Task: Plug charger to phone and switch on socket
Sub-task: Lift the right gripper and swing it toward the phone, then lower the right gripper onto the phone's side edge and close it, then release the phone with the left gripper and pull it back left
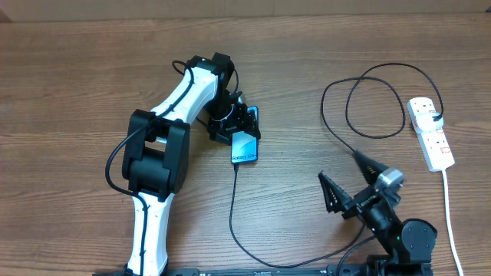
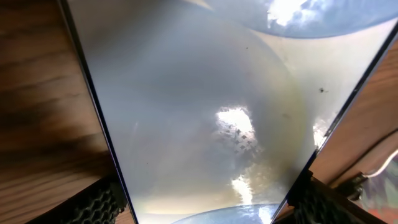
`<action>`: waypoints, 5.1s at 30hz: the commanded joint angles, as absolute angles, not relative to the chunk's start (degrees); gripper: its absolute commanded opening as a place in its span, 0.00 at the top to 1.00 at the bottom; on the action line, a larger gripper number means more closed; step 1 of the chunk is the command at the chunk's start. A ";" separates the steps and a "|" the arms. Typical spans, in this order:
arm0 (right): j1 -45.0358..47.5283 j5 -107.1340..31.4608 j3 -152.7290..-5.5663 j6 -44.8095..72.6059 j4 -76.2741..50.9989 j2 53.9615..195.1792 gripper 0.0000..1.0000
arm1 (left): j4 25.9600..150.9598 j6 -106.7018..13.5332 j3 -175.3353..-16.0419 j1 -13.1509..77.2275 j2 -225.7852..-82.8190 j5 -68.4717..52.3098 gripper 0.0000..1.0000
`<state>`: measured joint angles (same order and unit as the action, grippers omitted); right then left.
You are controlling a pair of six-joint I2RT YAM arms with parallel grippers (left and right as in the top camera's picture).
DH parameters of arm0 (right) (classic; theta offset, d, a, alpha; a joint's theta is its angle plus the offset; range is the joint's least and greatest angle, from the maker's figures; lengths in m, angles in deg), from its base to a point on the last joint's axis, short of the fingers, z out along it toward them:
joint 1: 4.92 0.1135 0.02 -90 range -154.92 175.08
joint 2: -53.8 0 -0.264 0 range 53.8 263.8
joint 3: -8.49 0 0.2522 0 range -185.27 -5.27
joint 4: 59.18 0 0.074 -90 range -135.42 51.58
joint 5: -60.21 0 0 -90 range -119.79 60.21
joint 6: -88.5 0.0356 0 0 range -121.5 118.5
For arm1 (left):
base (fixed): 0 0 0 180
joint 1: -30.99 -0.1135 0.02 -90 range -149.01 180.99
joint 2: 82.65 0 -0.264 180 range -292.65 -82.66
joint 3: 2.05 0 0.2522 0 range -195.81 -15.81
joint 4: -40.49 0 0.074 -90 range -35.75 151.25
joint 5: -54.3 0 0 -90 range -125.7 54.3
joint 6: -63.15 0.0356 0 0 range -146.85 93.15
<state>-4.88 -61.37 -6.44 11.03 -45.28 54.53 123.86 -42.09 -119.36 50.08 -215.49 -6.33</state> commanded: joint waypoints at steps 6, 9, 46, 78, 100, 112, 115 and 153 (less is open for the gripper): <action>-4.64 -62.90 -25.67 14.90 -32.91 62.79 0.00 | 123.66 -40.08 -120.28 50.08 -216.36 -1.72 0.23; -4.64 -62.87 -34.50 11.58 -25.46 71.14 0.00 | 123.53 -40.08 -120.28 50.10 -216.36 -0.63 0.23; 11.51 -72.75 -65.28 17.00 -12.78 156.49 0.25 | 122.90 -40.08 -120.28 53.16 -216.36 5.93 0.22; 19.05 -61.10 -65.28 28.74 -23.36 156.84 0.72 | 121.85 -39.67 -120.28 53.14 -216.36 7.20 0.20; 19.09 -61.34 -65.28 28.74 -23.25 156.84 0.96 | 121.87 -39.49 -120.28 52.99 -216.36 7.42 0.06; 20.16 -58.26 -65.28 28.74 -20.54 156.84 0.96 | 122.74 -39.49 -120.28 50.04 -216.36 5.65 0.00; 20.38 -57.67 -65.28 28.72 -20.56 156.84 0.96 | 123.05 -39.51 -120.28 49.32 -216.36 4.53 0.00; 20.53 -52.93 -65.30 28.52 -20.89 156.82 0.96 | 129.02 -38.40 -120.28 35.55 -216.36 -1.96 0.00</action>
